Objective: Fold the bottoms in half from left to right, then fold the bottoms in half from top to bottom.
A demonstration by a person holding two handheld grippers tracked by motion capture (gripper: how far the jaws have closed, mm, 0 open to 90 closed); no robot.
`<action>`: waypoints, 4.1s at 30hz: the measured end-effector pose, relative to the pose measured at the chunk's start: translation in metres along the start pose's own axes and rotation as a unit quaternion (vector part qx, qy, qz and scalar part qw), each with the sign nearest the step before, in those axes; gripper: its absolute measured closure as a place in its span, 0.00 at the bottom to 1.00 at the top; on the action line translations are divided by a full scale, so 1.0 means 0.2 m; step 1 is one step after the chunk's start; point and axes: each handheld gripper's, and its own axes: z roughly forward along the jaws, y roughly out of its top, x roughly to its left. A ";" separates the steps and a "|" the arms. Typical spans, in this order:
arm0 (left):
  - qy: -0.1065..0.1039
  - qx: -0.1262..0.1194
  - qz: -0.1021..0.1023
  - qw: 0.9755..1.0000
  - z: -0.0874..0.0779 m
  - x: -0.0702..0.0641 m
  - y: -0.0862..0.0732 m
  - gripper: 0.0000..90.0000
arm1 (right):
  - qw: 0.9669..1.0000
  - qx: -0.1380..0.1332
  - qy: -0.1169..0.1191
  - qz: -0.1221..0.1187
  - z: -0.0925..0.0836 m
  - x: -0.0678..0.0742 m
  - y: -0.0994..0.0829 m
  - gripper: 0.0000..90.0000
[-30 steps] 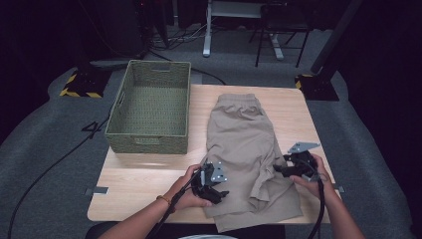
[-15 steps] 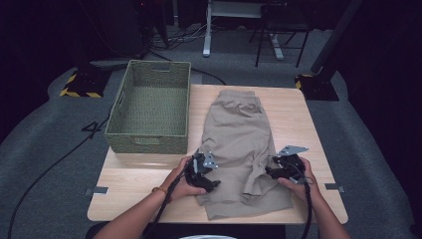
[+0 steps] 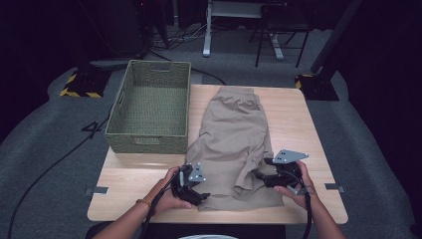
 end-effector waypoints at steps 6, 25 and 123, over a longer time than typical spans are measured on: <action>0.003 -0.019 -0.020 1.000 -0.01 0.01 -0.04 0.43 | 0.999 0.006 0.003 -0.036 0.06 0.11 0.08 0.27; 0.022 -0.073 0.036 0.996 -0.24 0.03 0.10 0.93 | 1.000 0.004 -0.026 -0.015 -0.06 -0.03 0.02 0.99; -0.017 -0.021 0.006 1.000 0.26 0.09 0.28 0.24 | 0.994 0.053 -0.068 0.066 0.06 -0.42 -0.26 0.41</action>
